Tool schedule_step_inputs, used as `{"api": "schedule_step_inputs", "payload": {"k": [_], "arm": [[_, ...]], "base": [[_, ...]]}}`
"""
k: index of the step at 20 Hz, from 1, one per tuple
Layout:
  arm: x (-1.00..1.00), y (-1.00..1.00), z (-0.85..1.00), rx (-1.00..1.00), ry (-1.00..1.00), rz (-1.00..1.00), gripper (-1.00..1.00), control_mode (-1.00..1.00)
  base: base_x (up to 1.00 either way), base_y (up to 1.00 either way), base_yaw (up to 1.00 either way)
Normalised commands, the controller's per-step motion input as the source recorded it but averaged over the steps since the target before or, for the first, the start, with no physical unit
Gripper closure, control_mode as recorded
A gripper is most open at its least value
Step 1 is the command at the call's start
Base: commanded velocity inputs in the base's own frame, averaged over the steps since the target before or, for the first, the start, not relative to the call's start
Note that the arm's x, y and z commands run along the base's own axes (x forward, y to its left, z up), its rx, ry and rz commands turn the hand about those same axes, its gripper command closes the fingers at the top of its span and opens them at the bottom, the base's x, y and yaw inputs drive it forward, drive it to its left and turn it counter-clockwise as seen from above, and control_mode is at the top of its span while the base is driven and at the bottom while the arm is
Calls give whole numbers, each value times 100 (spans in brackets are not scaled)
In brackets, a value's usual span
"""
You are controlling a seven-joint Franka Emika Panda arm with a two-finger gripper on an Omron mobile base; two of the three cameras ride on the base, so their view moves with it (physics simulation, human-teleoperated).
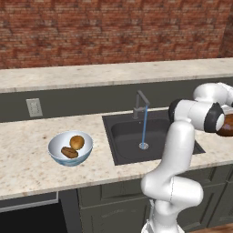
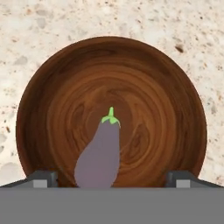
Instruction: Pick the potatos from the sink and place them in one bowl. Place the eggplant in the other bowl. Then turn off the sink faucet.
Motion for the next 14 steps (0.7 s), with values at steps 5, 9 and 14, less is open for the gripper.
{"api": "schedule_step_inputs", "payload": {"k": [5,9,14], "arm": [[0,55,50,0,1,0,-100,-100],[0,71,20,0,3,0,-100,-100],[0,74,2,0,1,5,-100,-100]], "base": [[0,0,0],[0,0,0],[0,0,0]]}}
